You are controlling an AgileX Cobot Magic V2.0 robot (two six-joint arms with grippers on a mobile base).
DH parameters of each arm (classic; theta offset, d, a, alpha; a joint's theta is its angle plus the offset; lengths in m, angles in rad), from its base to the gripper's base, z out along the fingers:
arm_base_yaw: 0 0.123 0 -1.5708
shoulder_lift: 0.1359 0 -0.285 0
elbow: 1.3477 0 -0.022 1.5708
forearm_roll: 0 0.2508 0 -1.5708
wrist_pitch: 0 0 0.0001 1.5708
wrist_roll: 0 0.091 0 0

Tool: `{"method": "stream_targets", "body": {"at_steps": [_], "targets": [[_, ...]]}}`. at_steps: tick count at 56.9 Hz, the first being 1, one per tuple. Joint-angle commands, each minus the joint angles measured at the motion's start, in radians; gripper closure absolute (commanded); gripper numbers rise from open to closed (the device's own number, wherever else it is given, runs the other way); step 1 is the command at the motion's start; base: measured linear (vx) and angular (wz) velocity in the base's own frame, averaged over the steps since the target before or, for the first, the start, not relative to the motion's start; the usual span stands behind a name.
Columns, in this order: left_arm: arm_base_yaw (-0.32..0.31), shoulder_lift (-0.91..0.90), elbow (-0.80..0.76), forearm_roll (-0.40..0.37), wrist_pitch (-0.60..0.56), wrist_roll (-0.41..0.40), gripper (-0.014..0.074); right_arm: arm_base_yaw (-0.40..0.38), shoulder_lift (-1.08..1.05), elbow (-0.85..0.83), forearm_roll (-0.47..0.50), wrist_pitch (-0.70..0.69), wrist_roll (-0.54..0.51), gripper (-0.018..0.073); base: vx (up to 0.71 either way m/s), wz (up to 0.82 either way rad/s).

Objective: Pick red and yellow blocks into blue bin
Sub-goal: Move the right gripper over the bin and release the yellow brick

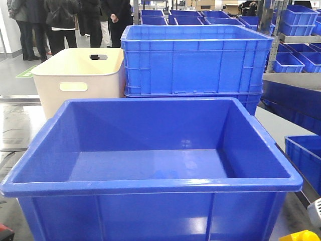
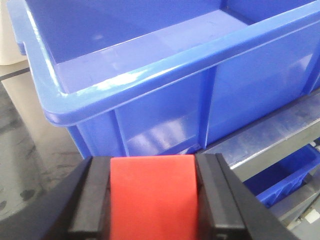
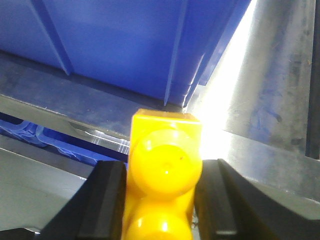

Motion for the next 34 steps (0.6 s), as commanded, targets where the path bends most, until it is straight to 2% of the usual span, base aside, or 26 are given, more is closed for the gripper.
{"method": "stream_targets", "body": {"at_steps": [1, 21, 34], "targets": [[-0.008, 0.000, -0.024, -0.015, -0.082, 0.000, 0.0332, 0.003, -0.007, -0.028, -0.010, -0.062, -0.010, 0.0349, 0.00, 0.00], [-0.008, 0.000, -0.024, -0.015, -0.082, 0.000, 0.0332, 0.003, -0.007, -0.028, -0.012, -0.069, -0.010, 0.0349, 0.00, 0.00], [-0.008, 0.000, -0.024, -0.015, -0.082, 0.000, 0.0332, 0.003, -0.024, -0.071, 0.026, 0.011, -0.005, 0.0349, 0.00, 0.00]]}}
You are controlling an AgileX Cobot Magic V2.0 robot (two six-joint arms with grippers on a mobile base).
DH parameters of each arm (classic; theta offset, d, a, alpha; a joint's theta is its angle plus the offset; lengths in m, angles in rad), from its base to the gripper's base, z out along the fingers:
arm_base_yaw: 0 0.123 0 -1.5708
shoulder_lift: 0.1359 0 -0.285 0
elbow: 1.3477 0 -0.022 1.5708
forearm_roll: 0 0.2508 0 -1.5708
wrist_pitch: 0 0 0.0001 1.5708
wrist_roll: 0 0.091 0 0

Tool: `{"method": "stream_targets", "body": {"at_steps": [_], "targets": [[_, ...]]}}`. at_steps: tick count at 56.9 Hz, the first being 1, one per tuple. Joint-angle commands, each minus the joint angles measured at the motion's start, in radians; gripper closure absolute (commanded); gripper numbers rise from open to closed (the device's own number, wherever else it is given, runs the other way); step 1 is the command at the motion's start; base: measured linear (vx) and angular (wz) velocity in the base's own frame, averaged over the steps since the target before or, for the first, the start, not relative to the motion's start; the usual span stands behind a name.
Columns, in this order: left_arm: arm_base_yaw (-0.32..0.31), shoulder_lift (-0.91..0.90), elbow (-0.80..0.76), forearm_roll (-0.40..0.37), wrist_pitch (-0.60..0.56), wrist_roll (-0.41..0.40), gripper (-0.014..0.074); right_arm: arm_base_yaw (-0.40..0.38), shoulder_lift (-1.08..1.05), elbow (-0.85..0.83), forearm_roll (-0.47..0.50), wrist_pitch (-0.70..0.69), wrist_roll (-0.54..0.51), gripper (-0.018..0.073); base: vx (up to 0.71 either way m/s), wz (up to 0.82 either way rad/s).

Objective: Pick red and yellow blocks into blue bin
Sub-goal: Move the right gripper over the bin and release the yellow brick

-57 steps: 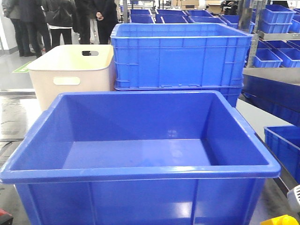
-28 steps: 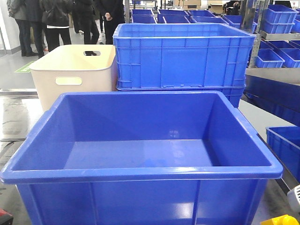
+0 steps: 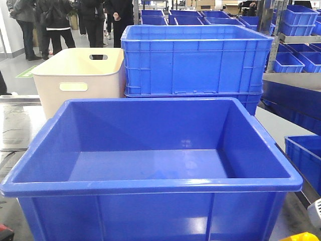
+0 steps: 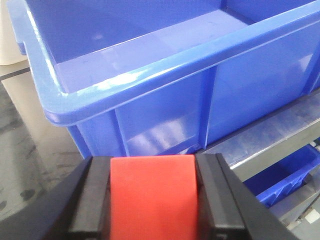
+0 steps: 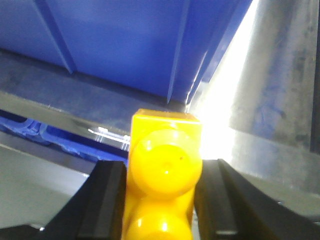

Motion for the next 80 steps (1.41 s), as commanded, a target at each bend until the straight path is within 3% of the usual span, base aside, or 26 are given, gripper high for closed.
{"method": "stream_targets", "body": {"at_steps": [1, 16, 43, 59, 70, 80], "targets": [[-0.008, 0.000, -0.024, -0.015, -0.082, 0.000, 0.0332, 0.003, -0.028, -0.078, 0.016, -0.007, -0.014, 0.0349, 0.00, 0.00], [-0.008, 0.000, -0.024, -0.015, -0.082, 0.000, 0.0332, 0.003, -0.058, -0.326, 0.106, 0.004, -0.126, 0.0349, 0.00, 0.00], [-0.008, 0.000, -0.024, -0.015, -0.082, 0.000, 0.0332, 0.003, 0.448, -0.715, 0.109, -0.122, -0.147, 0.0349, 0.00, 0.00], [-0.008, 0.000, -0.024, -0.015, -0.082, 0.000, 0.0332, 0.003, 0.636, -0.788, 0.109, -0.120, -0.149, 0.0326, 0.00, 0.00], [-0.008, 0.000, -0.024, -0.015, -0.082, 0.000, 0.0332, 0.003, 0.694, -0.789, 0.109, -0.123, -0.151, 0.0249, 0.00, 0.00], [-0.008, 0.000, -0.024, -0.015, -0.082, 0.000, 0.0332, 0.003, 0.690, -0.789, 0.108, -0.133, -0.151, 0.0056, 0.00, 0.00]]}}
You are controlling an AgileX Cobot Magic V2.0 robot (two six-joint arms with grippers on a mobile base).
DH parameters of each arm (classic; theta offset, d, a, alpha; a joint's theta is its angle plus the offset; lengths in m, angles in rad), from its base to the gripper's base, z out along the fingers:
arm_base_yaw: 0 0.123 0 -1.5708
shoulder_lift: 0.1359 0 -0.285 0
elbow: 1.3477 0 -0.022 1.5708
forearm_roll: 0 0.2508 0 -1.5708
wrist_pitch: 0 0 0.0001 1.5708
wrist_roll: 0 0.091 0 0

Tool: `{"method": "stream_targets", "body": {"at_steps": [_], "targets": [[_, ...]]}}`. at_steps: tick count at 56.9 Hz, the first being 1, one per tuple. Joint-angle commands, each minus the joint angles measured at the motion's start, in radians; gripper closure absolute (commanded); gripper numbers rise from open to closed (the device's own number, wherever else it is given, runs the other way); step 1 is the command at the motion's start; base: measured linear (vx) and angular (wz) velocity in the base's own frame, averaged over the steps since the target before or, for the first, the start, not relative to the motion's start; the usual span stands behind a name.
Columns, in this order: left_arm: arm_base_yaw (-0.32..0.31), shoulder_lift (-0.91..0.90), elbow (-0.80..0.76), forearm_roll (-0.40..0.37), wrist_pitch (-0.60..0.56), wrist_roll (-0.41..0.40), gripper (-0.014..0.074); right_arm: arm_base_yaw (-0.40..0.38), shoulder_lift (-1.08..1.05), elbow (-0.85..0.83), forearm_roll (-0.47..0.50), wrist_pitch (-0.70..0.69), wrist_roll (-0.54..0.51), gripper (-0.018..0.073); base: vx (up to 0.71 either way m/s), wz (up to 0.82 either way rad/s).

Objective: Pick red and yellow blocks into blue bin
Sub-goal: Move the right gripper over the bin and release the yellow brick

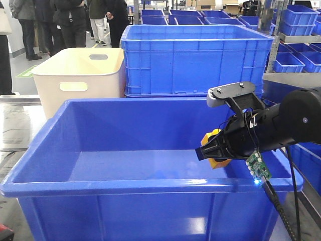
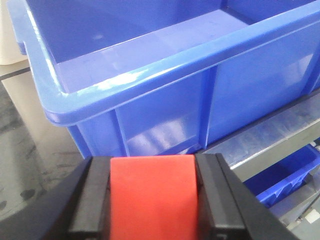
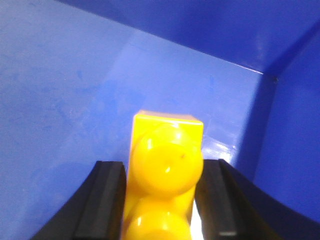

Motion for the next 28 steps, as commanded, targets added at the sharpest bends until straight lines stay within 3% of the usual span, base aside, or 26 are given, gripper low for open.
{"method": "stream_targets", "body": {"at_steps": [1, 12, 21, 28], "targets": [[-0.008, 0.000, -0.024, -0.015, -0.082, 0.000, 0.0332, 0.003, -0.047, -0.039, 0.000, -0.083, -0.008, 0.0038, 0.00, 0.00], [-0.008, 0.000, -0.024, -0.015, -0.082, 0.000, 0.0332, 0.003, -0.088, -0.040, -0.007, -0.081, -0.008, -0.0100, 0.00, 0.00], [-0.008, 0.000, -0.024, -0.015, -0.082, 0.000, 0.0332, 0.003, -0.193, -0.024, -0.002, -0.032, -0.011, -0.0083, 0.00, 0.00], [-0.008, 0.000, -0.024, -0.015, -0.082, 0.000, 0.0332, 0.004, -0.337, 0.088, 0.003, -0.064, -0.019, -0.0051, 0.00, 0.00]]}}
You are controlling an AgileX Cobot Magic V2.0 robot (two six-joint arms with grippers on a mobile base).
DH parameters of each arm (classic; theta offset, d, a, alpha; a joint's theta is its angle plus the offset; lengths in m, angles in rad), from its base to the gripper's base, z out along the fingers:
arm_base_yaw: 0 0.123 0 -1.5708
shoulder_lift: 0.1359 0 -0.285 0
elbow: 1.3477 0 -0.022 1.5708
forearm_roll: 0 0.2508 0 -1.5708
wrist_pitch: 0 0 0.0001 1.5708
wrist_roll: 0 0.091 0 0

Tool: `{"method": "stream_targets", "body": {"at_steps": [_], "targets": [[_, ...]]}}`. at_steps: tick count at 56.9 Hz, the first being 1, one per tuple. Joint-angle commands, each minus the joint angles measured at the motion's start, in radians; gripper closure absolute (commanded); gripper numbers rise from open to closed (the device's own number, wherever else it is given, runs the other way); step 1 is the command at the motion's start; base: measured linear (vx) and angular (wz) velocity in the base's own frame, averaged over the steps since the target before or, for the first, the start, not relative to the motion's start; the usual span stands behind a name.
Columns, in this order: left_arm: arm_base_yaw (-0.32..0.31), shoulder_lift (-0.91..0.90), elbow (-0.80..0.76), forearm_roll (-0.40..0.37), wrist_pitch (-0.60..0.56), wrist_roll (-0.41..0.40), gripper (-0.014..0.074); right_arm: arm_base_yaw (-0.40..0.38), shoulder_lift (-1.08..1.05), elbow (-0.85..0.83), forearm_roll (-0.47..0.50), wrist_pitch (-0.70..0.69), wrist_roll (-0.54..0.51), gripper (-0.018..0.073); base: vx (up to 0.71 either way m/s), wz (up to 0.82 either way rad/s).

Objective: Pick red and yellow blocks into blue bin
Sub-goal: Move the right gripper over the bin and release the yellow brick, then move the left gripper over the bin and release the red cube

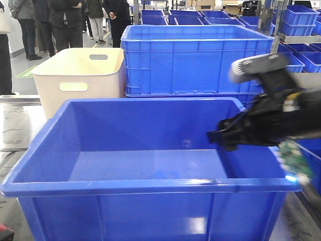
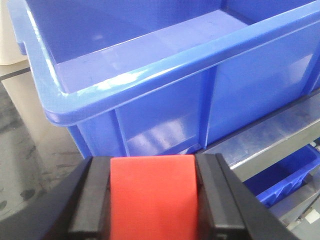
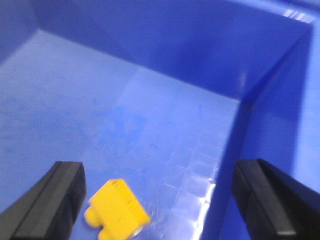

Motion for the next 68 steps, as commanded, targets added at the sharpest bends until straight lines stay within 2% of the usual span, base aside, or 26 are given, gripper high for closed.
{"method": "stream_targets", "body": {"at_steps": [1, 11, 26, 31, 44, 56, 68], "targets": [[-0.008, 0.000, -0.024, -0.015, -0.082, 0.000, 0.0332, 0.004, -0.145, 0.047, -0.001, -0.080, -0.011, -0.0045, 0.00, 0.00], [-0.008, 0.000, -0.024, -0.015, -0.082, 0.000, 0.0332, 0.004, -0.358, 0.266, -0.005, -0.087, -0.041, -0.0015, 0.00, 0.00], [-0.008, 0.000, -0.024, -0.015, -0.082, 0.000, 0.0332, 0.004, -0.579, 0.500, 0.028, -0.068, -0.034, -0.0013, 0.00, 0.00], [-0.008, 0.000, -0.024, -0.019, -0.082, 0.000, 0.0332, 0.004, -0.636, 0.579, 0.055, -0.057, -0.035, -0.0013, 0.00, 0.00], [-0.008, 0.000, -0.044, -0.023, -0.084, -0.001, 0.0332, 0.003, -0.702, 0.698, 0.044, -0.115, -0.041, -0.0013, 0.00, 0.00], [-0.008, 0.063, -0.221, -0.023, -0.052, 0.005, 0.0332, 0.003, -0.702, 0.699, 0.044, -0.102, -0.042, -0.0013, 0.00, 0.00], [-0.008, 0.331, -0.457, -0.023, 0.009, 0.062, 0.0332, 0.003, -0.702, 0.699, 0.044, -0.102, -0.042, -0.0013, 0.00, 0.00]]}}
